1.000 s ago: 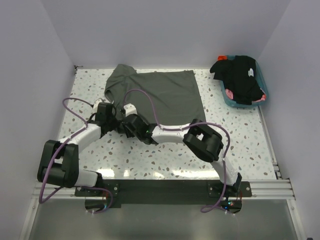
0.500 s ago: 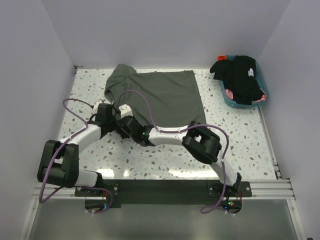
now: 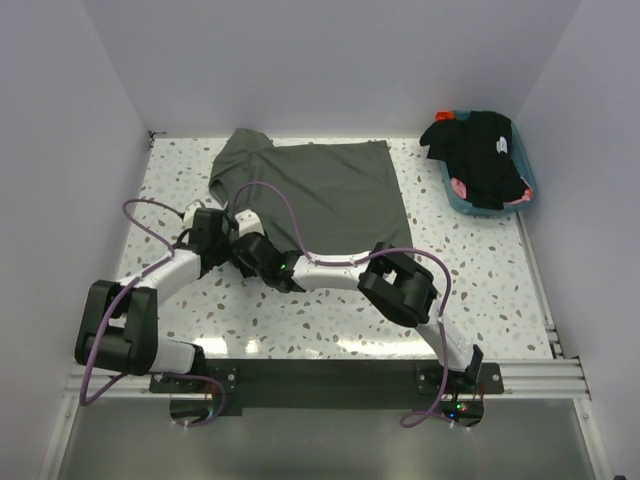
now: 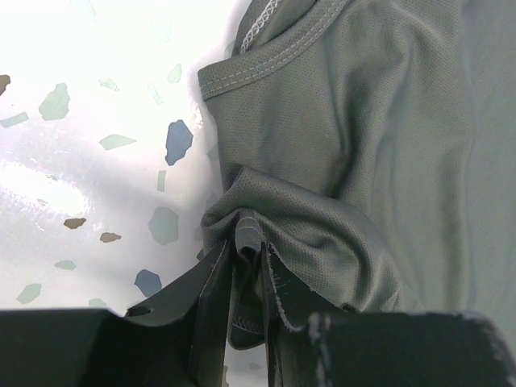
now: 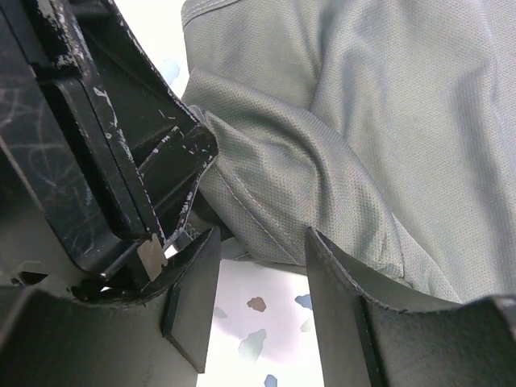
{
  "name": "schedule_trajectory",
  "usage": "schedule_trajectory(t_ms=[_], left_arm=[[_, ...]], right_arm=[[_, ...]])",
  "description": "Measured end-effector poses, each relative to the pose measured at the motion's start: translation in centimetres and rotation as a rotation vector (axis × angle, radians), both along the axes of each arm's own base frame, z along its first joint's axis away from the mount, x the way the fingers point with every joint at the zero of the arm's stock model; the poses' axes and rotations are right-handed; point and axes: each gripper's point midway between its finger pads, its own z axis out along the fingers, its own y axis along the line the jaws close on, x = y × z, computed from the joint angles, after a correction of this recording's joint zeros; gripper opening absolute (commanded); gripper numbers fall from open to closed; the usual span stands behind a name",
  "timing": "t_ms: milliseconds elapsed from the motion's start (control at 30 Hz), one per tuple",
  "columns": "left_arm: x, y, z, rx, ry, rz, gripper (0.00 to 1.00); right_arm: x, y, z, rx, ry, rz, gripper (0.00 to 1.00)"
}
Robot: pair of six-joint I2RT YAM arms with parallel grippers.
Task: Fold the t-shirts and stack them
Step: Flatten the tshirt out
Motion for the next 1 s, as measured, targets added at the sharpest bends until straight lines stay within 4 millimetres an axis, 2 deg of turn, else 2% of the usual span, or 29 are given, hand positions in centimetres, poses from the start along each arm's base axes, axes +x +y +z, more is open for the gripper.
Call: schedule_trajectory(t_ms=[200,333,567,733,1000], left_arm=[[-0.1,0.0,0.0,0.000,0.000,0.001,0.24],[-0.2,0.1,0.1,-0.001,-0.006,0.008,0.18],[-0.5,0.0,0.3,-0.007,-0.013,0.005,0.05],[-1.1,-0.1,0.4,-0.019,-0.020,-0.003,0.00],[-2.8,-0.3,1.4,-0.045,-0.064,-0.020,0.00]], right_arm=[[0.0,-0.1,-0.4,-0.009,-0.002,-0.005,0.40],[0.2,-0.4,-0.8,-0.021,-0.006,-0.015,0.16],[1.8,-2.4,-1.8,-0.041,-0.009,-0.067,0.01],[2.5,-3.4,-1.5,-0.039,-0.009,-0.082,0.00],[1.3,-4.0,0.5,-0.007,0.008,-0.043,0.01]])
